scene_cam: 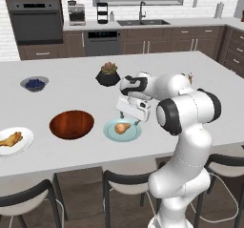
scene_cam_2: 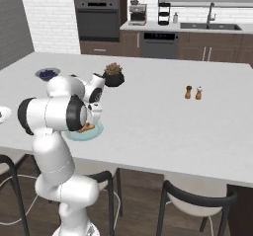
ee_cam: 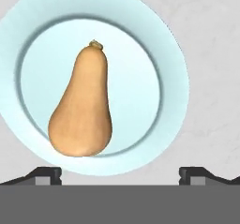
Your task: Pick the chicken drumstick and squash from their plates and place them in the bowl. Then put the bowl in the fridge.
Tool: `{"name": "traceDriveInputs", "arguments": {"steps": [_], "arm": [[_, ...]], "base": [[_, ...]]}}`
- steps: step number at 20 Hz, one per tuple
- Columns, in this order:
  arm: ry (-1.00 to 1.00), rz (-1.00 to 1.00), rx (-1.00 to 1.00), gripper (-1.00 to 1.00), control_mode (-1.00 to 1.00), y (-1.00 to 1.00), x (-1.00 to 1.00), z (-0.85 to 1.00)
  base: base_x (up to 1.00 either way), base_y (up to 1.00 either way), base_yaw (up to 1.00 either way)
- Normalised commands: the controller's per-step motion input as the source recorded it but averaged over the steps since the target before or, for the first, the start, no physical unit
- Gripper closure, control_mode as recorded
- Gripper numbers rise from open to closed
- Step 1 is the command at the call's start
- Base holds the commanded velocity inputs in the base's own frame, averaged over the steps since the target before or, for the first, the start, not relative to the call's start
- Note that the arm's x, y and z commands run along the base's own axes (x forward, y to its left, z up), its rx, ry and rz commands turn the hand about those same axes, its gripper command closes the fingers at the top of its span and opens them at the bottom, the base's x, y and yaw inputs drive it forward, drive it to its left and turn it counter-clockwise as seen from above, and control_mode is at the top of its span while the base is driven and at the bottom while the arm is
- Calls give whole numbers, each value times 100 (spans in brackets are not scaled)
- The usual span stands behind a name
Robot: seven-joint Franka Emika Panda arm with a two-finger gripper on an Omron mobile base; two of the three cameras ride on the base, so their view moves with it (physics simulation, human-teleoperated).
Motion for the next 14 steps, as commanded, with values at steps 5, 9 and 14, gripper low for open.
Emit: {"name": "traceDriveInputs", "arguments": {"steps": [5, 9, 14], "arm": [[0, 0, 0, -100, -100, 0, 49, -21], [2, 0, 0, -100, -100, 0, 46, -30], [7, 0, 4, -100, -100, 0, 4, -39]], "base": [[0, 0, 0], [0, 0, 0], [0, 0, 0]]}}
